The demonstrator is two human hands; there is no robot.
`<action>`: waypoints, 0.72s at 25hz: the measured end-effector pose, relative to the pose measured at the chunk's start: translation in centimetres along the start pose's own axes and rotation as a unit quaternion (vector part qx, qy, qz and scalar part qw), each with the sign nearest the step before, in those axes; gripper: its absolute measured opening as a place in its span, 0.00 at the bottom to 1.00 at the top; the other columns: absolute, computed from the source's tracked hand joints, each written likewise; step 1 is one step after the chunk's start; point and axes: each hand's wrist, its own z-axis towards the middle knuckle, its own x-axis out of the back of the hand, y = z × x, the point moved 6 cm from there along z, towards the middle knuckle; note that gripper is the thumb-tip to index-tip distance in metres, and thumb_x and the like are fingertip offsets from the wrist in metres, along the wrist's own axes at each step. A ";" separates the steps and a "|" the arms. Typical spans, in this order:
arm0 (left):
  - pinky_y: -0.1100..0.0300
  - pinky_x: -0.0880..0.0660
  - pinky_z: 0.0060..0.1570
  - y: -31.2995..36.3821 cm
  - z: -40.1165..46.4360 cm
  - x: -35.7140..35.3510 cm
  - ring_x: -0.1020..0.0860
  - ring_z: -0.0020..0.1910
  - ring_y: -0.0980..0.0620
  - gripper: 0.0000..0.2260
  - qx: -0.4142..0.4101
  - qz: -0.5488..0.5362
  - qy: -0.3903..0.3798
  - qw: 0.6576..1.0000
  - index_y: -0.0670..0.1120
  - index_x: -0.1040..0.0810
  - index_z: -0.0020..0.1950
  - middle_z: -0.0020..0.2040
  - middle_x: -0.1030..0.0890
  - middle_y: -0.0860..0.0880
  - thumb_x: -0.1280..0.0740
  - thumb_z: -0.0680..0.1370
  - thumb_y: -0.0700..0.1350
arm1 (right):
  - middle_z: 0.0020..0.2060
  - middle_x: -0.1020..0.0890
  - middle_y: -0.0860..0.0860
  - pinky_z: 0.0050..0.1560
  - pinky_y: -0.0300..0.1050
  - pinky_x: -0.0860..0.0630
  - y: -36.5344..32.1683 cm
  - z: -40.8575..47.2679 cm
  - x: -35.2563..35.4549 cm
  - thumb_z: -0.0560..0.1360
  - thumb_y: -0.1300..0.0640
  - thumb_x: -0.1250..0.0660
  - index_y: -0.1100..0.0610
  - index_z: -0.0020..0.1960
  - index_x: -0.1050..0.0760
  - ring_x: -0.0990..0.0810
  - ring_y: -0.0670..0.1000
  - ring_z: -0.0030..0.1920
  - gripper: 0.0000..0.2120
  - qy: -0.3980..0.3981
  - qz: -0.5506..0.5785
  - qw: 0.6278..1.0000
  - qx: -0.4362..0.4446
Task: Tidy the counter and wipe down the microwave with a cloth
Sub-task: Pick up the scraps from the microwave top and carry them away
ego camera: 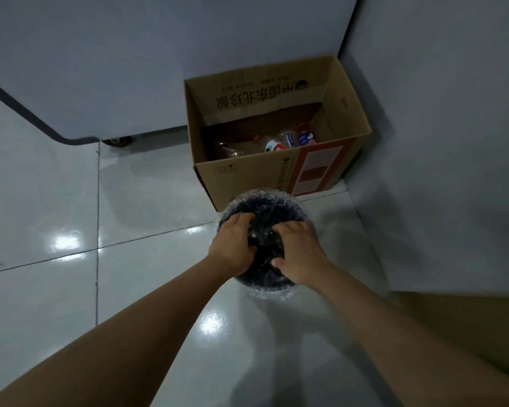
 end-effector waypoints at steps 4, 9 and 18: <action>0.51 0.35 0.69 3.5 -2.9 4.6 0.34 0.70 0.45 0.31 -0.004 -0.007 -0.006 1.000 0.46 0.42 0.74 0.73 0.35 0.45 0.33 0.74 0.42 | 0.68 0.33 0.52 0.71 0.51 0.39 -2.6 -3.2 5.6 0.71 0.52 0.29 0.53 0.71 0.38 0.40 0.56 0.69 0.32 0.001 -0.002 1.000 0.012; 0.52 0.34 0.68 5.3 -5.1 7.2 0.33 0.69 0.45 0.31 -0.003 -0.012 -0.004 1.000 0.46 0.40 0.74 0.71 0.33 0.45 0.32 0.73 0.42 | 0.67 0.31 0.53 0.70 0.50 0.38 -4.0 -5.0 8.6 0.71 0.53 0.29 0.55 0.69 0.37 0.39 0.56 0.69 0.30 0.002 0.014 1.000 0.005; 0.52 0.29 0.62 7.3 -8.2 11.2 0.29 0.65 0.44 0.29 0.010 -0.014 -0.003 1.000 0.47 0.37 0.71 0.68 0.29 0.45 0.30 0.73 0.42 | 0.67 0.32 0.53 0.68 0.51 0.34 -5.2 -8.2 12.9 0.71 0.55 0.28 0.55 0.69 0.37 0.39 0.55 0.69 0.30 -0.011 0.039 0.999 -0.019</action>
